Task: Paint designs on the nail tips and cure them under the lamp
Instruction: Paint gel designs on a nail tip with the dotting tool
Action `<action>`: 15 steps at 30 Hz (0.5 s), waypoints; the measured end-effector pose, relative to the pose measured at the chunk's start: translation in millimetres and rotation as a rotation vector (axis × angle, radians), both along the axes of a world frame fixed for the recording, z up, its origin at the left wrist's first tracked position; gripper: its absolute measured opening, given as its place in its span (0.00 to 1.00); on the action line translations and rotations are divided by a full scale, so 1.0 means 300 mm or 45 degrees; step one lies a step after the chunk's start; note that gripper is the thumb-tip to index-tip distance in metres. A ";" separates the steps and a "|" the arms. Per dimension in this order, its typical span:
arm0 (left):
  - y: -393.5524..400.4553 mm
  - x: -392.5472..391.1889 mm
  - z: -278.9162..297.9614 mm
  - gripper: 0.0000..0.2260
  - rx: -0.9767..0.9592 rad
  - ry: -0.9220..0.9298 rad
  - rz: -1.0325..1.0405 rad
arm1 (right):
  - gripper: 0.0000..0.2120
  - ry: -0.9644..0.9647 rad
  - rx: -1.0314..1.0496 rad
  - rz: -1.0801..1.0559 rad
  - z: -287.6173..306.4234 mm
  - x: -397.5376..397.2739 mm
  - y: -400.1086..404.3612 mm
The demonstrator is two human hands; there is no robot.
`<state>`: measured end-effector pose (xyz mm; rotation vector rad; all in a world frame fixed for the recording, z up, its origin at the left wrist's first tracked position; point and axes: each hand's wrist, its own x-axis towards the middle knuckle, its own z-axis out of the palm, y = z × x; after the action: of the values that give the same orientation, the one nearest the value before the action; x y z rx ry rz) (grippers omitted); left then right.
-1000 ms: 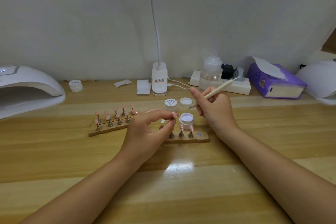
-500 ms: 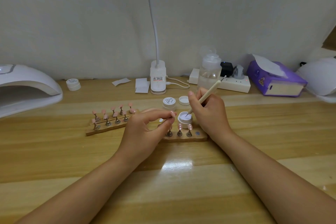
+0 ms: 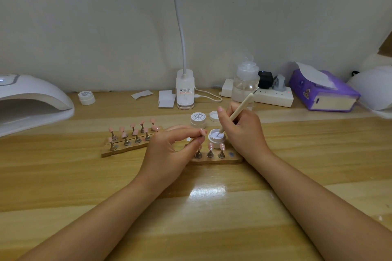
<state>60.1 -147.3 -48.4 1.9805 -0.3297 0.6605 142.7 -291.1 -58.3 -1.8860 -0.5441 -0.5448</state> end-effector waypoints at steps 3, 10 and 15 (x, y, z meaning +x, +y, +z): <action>0.000 -0.001 0.001 0.11 0.004 0.005 -0.004 | 0.20 0.013 -0.007 0.020 -0.001 0.000 -0.001; -0.001 -0.001 0.004 0.10 0.010 0.030 0.007 | 0.20 0.016 0.147 0.004 0.000 0.000 -0.006; -0.003 -0.004 0.006 0.09 0.006 0.028 0.019 | 0.19 0.024 0.235 -0.010 -0.001 0.002 -0.007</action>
<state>58.8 -148.1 -46.5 1.9951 -0.3037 0.6476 143.3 -293.0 -58.6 -1.7166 -0.4585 -0.5627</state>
